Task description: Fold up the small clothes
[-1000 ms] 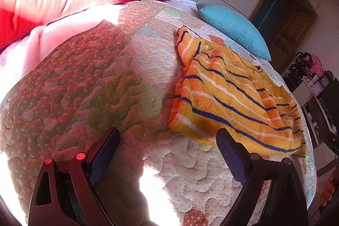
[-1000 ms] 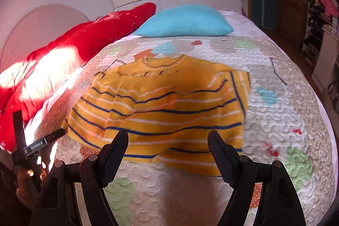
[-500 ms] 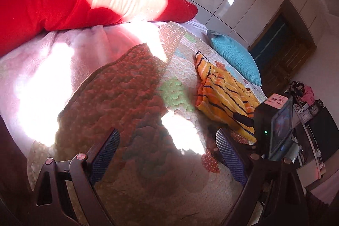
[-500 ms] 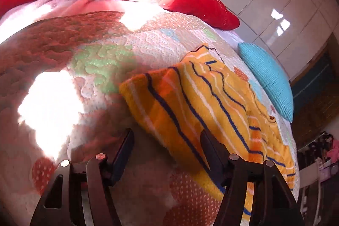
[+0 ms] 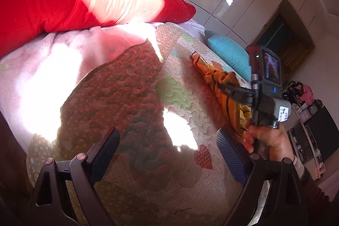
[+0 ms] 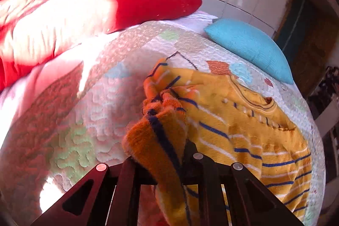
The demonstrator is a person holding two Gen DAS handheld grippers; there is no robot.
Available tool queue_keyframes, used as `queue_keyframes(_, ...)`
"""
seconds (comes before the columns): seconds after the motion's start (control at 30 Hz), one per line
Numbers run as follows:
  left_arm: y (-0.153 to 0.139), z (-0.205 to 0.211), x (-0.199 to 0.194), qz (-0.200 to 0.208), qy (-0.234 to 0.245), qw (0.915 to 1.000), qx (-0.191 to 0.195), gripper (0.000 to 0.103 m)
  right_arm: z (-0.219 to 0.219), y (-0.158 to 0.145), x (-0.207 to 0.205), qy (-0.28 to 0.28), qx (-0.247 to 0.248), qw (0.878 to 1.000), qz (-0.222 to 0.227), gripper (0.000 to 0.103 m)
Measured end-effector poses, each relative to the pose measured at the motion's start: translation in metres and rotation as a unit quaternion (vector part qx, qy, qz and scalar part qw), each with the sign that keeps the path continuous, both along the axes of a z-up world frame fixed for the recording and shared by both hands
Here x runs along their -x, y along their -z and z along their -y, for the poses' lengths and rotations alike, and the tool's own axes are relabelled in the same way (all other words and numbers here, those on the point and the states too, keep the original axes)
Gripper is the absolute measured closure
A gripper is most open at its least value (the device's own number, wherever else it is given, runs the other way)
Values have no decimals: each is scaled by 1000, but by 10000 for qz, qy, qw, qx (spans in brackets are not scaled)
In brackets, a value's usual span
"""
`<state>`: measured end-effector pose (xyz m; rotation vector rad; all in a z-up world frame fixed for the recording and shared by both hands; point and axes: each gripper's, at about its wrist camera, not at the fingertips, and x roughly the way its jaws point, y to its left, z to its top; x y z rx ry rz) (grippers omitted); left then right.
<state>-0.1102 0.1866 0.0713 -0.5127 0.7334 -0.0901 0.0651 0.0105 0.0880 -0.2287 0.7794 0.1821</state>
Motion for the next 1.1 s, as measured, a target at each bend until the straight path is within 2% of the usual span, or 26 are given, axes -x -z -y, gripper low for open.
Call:
queue_keyframes(0.1,-8,19,-4,15,170,9998,-130,12,94,-40,-1,676,-1185,9906,97,91)
queue_keyframes(0.2,-15,40,-9,65,347,9991,-229,11,195,-50,12,1454,-1878,9711,238,91)
queue_keyframes(0.3,-16,65,-18,45,593,9978,-305,11,275,-29,28,2147,-2038,9551,115,91)
queue_keyframes(0.4,-11,90,-26,-97,837,9959,-317,11,328,13,40,2554,-2369,9367,-350,91)
queue_keyframes(0.5,-9,112,-32,-206,1059,9938,-251,11,352,40,49,2328,-3096,9201,-576,89)
queue_keyframes(0.6,-12,130,-32,-240,1231,9912,-414,11,360,41,51,2170,-3385,9140,-543,84)
queue_keyframes(0.73,-20,143,-33,-188,1403,9879,-631,11,372,30,66,2102,-3362,9172,-401,76)
queue_keyframes(0.83,-22,149,-35,-187,1478,9855,-807,11,385,20,86,2232,-3394,9135,-207,76)
queue_keyframes(0.93,-19,157,-34,-271,1544,9848,-745,11,389,7,104,2090,-3577,9101,45,74)
queue_keyframes(1.03,-18,167,-35,-304,1634,9842,-613,11,386,5,103,1948,-3663,9099,-4,69)
queue_keyframes(1.1,-22,175,-34,-283,1709,9830,-601,11,382,13,98,1862,-3670,9113,-116,70)
